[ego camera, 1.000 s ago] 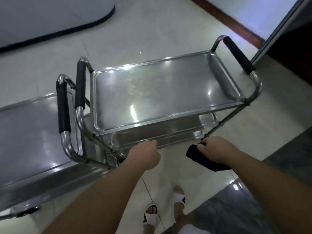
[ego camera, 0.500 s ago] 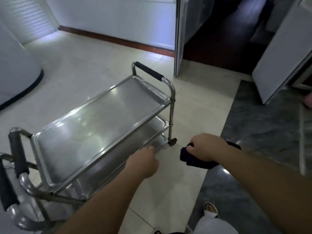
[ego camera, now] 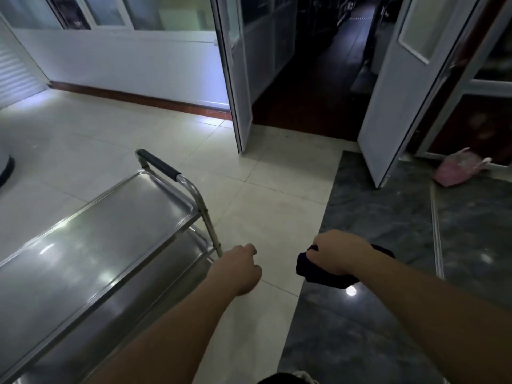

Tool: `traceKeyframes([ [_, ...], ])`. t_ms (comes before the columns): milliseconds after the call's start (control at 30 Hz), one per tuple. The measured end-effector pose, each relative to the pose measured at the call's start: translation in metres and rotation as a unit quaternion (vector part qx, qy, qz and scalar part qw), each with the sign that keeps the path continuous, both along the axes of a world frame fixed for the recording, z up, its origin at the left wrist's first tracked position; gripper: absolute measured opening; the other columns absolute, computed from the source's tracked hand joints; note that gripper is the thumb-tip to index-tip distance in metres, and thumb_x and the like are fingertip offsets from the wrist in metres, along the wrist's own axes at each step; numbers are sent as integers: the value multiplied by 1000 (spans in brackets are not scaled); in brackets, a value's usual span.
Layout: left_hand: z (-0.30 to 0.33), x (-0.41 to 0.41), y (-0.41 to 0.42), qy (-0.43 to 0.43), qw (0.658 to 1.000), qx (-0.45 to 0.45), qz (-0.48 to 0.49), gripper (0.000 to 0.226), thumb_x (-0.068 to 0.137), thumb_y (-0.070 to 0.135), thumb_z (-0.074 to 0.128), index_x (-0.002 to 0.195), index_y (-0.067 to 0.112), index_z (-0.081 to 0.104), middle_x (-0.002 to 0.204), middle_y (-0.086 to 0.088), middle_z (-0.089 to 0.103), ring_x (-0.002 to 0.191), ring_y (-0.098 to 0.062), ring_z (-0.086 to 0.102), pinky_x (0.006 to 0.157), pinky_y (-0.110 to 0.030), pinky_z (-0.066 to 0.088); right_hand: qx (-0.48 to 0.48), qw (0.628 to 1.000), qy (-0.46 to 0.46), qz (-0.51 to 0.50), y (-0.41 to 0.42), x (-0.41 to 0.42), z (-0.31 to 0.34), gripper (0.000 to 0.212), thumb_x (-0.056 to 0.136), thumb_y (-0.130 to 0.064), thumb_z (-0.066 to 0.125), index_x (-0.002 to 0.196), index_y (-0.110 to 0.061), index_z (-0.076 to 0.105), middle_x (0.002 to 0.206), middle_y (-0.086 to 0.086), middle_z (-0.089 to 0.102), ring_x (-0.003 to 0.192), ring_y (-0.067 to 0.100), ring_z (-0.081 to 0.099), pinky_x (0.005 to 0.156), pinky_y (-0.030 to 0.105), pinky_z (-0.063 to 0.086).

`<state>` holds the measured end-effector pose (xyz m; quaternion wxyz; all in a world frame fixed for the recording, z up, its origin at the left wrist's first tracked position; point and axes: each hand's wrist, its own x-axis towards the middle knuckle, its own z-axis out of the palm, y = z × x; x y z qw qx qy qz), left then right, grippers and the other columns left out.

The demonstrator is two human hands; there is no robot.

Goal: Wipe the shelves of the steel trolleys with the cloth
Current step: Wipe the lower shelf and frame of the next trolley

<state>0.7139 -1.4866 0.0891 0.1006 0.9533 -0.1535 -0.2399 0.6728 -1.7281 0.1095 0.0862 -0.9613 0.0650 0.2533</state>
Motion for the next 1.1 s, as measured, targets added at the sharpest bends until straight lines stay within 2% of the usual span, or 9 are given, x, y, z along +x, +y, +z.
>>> traceKeyframes([
  [67,2,15,-23,6,1000,7,-5,51,100,37,49,150,24,46,148,-5,55,131,-28,56,108,-44,48,3,1000,-1,-17,-29,12,-1,40,102,-47,41,72,-22,51,75,-3,55,70,17,54,67,33,46],
  [167,-1,43,-49,21,1000,21,-6,52,101,38,49,151,24,44,149,-6,53,131,-29,55,108,-45,49,8,999,16,-30,-59,34,-9,44,104,-45,40,71,-16,49,72,0,55,65,16,51,58,29,39],
  [233,-4,68,-65,21,999,28,-12,52,101,38,49,151,23,44,148,-6,53,129,-29,57,107,-46,50,11,999,22,-36,-73,54,-13,44,104,-43,40,72,-15,49,74,2,56,64,16,51,57,28,37],
  [300,-9,98,-81,17,999,29,-14,53,100,37,50,151,23,44,147,-6,53,125,-29,59,104,-46,52,4,999,35,-23,-82,80,-14,43,105,-42,38,75,-15,51,82,4,62,72,18,56,62,29,41],
  [367,-13,133,-97,12,999,23,-20,53,100,36,49,151,23,43,146,-5,53,122,-29,60,102,-46,53,3,999,35,-20,-91,113,-14,42,105,-43,39,77,-15,53,90,6,65,83,22,62,74,34,50],
  [467,-21,192,-120,3,999,10,-31,53,101,36,48,152,25,42,148,-3,51,126,-27,56,104,-45,50,5,999,16,-28,-105,175,-13,40,103,-45,41,77,-19,54,84,1,60,86,24,63,83,39,54],
  [633,-18,296,-147,3,999,2,-45,51,102,33,47,152,24,43,147,-3,52,128,-27,56,103,-44,50,-2,998,13,-65,-132,282,-10,37,101,-47,40,82,-23,60,81,-3,59,80,21,59,75,39,51],
  [900,-10,457,-174,-11,999,21,-45,46,100,34,48,145,24,48,143,-2,55,125,-28,57,92,-40,45,31,995,22,-95,-168,430,-22,40,101,-49,40,91,-20,66,86,-1,63,85,23,63,82,42,55],
  [1100,-22,570,-209,-3,1000,30,-6,48,101,35,47,148,24,45,146,-2,52,128,-28,55,96,-41,47,35,998,29,-38,-206,572,-37,44,103,-45,41,77,-15,60,80,4,63,77,22,62,75,39,52],
])
